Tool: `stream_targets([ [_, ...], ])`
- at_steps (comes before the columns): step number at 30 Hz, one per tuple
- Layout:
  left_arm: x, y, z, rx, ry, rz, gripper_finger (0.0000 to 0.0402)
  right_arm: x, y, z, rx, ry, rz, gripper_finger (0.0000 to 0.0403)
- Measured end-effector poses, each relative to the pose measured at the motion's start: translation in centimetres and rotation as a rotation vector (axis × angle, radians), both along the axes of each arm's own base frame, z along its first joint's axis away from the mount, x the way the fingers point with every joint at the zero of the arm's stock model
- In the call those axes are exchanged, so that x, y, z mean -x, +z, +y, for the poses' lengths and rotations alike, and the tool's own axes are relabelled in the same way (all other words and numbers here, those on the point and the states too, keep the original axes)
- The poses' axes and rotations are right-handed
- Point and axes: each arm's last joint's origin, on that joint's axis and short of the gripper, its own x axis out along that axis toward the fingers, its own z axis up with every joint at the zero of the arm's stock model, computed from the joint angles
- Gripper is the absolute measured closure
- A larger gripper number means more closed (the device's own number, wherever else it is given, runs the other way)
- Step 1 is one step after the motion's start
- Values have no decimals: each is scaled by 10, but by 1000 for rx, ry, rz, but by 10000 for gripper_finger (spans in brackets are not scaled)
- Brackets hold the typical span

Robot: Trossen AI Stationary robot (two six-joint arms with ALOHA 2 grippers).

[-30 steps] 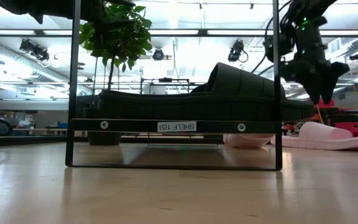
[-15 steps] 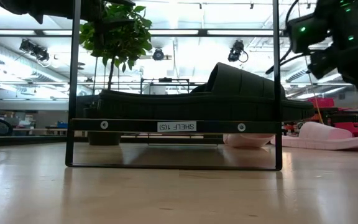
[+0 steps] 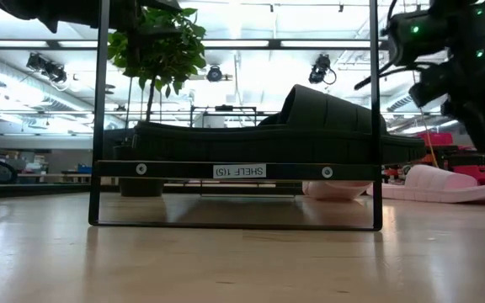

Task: Pick and place slides into the shelf
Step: Put the right pink slipper on the shelf

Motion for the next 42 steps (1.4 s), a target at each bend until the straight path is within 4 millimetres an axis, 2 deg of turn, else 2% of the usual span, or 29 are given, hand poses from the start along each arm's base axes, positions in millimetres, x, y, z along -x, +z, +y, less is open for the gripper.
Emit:
stream_targets([
  [6,0,-1,0,-4,-1,7,225,-5,-19,-7,7,-41,73,106],
  [17,0,-1,0,1,0,14,229,-17,-45,-27,14,-206,204,114],
  [24,0,-2,0,13,0,21,225,-24,-56,-34,40,-213,208,114],
  [31,0,-2,0,22,0,21,229,-23,-70,-43,50,-306,317,119],
  [35,0,-3,0,23,0,22,228,-23,-77,-47,36,-300,359,124],
  [42,0,-3,0,24,0,22,228,-26,-81,-48,36,-301,335,135],
])
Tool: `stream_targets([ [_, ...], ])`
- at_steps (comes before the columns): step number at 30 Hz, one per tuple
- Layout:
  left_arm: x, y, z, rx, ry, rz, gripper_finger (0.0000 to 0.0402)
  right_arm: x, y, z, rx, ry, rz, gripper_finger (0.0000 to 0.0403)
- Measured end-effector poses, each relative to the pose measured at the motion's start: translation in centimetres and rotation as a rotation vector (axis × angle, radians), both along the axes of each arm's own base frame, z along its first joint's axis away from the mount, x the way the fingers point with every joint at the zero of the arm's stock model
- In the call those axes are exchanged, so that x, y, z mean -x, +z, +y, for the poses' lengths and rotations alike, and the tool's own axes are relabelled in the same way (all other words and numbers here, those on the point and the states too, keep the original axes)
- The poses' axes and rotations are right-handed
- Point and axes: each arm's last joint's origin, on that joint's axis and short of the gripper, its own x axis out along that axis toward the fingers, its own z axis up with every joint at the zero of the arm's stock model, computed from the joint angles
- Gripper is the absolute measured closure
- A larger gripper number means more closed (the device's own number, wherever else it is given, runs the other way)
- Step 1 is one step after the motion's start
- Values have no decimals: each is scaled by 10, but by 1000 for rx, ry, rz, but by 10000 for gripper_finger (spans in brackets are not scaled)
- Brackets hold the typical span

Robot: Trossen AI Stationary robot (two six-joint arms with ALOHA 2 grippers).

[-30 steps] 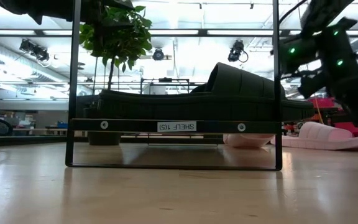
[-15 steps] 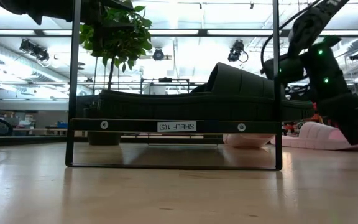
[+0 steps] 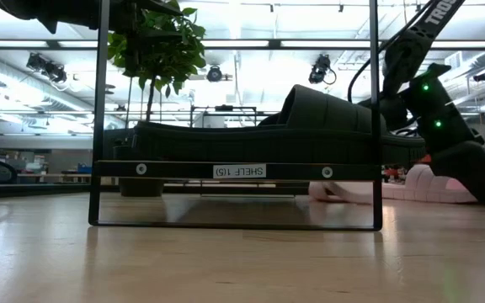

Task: Pick and place slides into the shelf
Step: Put the right pink slipper on the shelf

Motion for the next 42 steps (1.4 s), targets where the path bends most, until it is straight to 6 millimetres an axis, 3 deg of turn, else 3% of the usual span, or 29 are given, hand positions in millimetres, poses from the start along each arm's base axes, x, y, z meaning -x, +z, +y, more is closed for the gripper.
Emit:
stream_targets([
  [7,0,0,0,0,0,0,229,4,-7,2,-2,-17,-22,199],
  [19,0,0,0,1,0,4,228,8,-3,5,10,-107,-63,378],
  [32,0,-2,0,6,0,19,228,25,32,12,95,-288,-178,382],
  [42,0,-2,0,-21,-1,29,228,36,97,17,191,-521,-451,385],
])
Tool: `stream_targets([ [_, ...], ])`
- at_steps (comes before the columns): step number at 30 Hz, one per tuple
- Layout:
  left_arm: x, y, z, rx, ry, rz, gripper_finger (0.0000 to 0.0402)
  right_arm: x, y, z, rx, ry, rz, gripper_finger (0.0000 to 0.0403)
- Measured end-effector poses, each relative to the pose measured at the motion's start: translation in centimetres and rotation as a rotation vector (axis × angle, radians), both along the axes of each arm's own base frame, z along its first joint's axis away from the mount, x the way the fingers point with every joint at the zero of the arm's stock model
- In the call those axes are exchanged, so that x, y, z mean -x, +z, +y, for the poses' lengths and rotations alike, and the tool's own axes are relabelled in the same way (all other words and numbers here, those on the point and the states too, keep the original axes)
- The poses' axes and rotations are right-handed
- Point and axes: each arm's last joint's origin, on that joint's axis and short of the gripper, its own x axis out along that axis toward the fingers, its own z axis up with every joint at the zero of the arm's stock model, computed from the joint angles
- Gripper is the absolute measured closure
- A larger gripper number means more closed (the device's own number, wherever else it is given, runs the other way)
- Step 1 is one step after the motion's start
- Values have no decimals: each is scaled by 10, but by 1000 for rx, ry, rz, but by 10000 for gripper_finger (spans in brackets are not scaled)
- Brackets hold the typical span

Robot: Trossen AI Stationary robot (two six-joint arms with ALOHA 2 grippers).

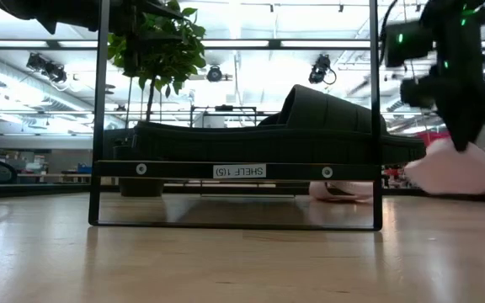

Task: Pick and place slides into the shelf
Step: Put the right pink slipper on the shelf

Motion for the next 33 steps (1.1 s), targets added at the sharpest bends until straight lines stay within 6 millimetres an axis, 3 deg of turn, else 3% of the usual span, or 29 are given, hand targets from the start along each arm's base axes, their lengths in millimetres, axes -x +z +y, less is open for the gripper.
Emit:
stream_targets([
  [11,0,0,0,-70,-2,16,228,-14,101,1,94,-283,-433,386],
  [16,0,0,0,-102,-3,23,229,-30,134,1,78,-389,-613,386],
  [24,4,4,-2,-155,-3,12,230,-76,144,9,-36,-499,-787,387],
  [33,34,21,-12,-292,7,-51,229,-143,128,30,-96,-574,-942,387],
])
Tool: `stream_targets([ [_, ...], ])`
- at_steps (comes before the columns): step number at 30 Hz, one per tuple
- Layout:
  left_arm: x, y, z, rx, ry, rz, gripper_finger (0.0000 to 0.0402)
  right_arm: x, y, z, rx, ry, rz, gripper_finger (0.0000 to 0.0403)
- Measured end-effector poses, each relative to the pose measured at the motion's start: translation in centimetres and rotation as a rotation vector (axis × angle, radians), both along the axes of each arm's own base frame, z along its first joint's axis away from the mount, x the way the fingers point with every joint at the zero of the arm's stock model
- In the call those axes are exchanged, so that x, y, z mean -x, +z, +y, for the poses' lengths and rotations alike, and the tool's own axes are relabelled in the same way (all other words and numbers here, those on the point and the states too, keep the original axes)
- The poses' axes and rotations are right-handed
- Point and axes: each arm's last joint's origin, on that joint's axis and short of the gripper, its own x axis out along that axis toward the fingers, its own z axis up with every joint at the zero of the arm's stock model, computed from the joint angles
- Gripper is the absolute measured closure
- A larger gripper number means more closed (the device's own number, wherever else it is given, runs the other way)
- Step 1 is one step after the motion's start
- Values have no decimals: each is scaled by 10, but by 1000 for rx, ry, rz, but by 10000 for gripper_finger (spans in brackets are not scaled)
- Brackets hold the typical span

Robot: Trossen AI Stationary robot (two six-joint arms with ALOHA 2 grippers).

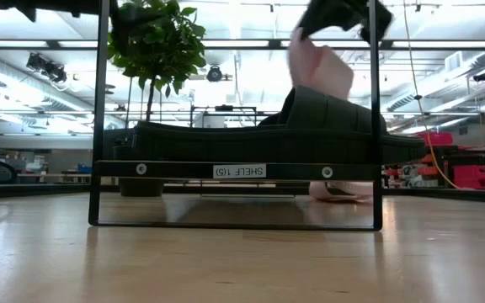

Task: Pick and place slides into the shelf
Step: Put the right pink slipper on the shelf

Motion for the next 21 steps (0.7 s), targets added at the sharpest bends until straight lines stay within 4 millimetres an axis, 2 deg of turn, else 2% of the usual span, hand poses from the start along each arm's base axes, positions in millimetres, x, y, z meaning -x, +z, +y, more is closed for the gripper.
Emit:
stream_targets([
  [6,23,0,-8,-41,4,38,230,-34,-16,13,4,-86,-37,388],
  [9,32,0,-11,-47,4,48,229,-52,-16,15,24,-101,-17,388],
  [15,45,0,-15,-72,7,48,230,-91,1,17,41,-102,62,388],
  [21,50,-2,-17,-90,8,70,230,-115,22,18,-31,-103,134,388],
])
